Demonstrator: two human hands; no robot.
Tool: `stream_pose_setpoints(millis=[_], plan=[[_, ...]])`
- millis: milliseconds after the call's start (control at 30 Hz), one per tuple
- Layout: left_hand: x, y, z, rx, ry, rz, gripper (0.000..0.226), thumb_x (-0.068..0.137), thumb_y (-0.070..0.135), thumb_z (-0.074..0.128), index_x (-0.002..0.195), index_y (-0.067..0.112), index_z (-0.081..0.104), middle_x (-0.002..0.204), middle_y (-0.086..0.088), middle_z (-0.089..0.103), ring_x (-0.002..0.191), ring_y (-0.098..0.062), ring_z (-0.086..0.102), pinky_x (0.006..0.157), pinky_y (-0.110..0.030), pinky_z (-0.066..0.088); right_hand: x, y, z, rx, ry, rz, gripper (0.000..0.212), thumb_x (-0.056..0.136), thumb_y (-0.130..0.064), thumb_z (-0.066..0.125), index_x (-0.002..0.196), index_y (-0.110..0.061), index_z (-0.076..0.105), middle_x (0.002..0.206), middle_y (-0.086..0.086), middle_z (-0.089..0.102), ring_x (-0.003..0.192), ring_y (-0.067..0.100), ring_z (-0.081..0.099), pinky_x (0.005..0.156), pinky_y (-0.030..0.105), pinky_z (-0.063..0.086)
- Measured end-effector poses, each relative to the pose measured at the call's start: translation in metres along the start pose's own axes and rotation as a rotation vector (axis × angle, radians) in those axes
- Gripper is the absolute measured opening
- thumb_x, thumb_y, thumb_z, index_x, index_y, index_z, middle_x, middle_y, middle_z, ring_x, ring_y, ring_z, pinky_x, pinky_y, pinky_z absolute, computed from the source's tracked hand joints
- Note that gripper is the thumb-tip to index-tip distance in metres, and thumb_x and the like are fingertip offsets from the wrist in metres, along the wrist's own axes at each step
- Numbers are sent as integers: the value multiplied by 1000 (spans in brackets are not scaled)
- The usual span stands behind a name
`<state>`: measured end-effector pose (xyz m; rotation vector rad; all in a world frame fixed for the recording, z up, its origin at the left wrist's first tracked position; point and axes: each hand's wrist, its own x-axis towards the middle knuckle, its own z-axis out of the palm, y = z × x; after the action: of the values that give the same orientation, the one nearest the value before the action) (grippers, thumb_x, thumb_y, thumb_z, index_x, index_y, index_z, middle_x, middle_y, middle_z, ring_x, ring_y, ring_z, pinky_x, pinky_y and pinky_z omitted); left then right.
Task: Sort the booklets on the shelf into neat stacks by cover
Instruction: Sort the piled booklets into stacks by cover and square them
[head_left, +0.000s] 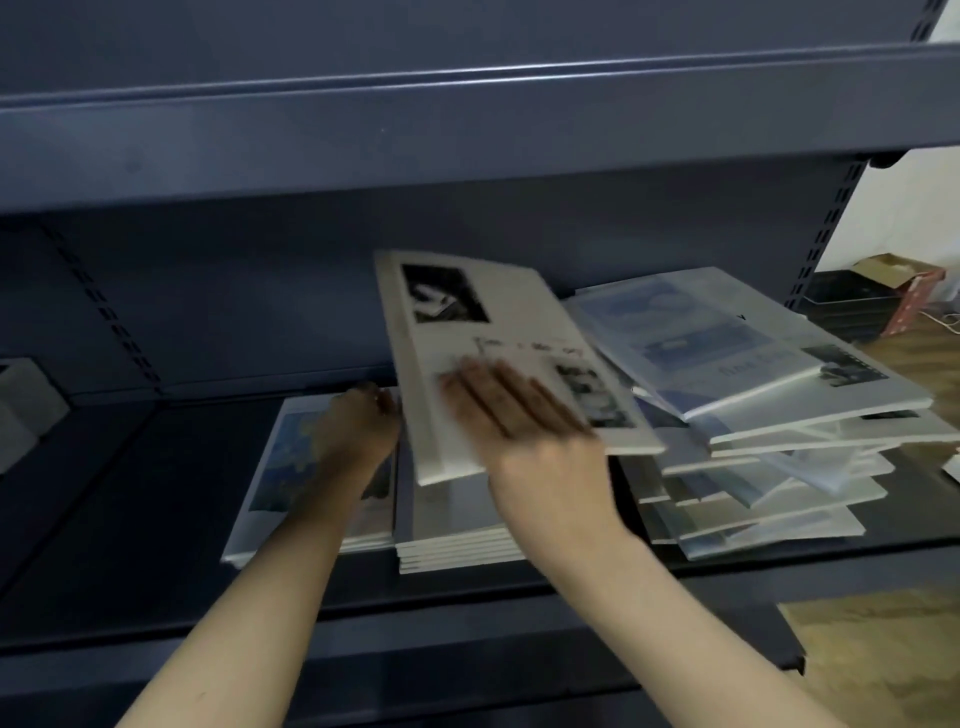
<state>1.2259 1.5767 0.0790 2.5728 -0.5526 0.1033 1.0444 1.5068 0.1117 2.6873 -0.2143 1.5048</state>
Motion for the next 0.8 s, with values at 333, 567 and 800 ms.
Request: stream_pose_setpoints(millis=[333,567,800], plan=[[-21,-36,-44,-7,191,130,23,94,27,45,102,19,65,99,-11,69,91,-36,61,73,-34,45,-57,-9,59,-111,-235,55,45,75,3,39,103,-16,69,98,2,70,75,18,67,49,25,49],[-64,-25,-40,-143,169,240,19,93,24,49,99,18,66,86,-2,69,77,-23,63,69,-32,49,-59,-9,60,-103,-330,25,41,68,-5,51,100,-19,71,96,2,70,75,18,67,48,24,48],[-82,-27,-22,-67,-137,417,75,76,69,22,123,21,56,125,4,56,116,-16,49,96,-32,41,-52,12,49,80,-542,-50,68,46,-40,87,108,-22,68,108,-4,69,97,16,67,61,26,55]])
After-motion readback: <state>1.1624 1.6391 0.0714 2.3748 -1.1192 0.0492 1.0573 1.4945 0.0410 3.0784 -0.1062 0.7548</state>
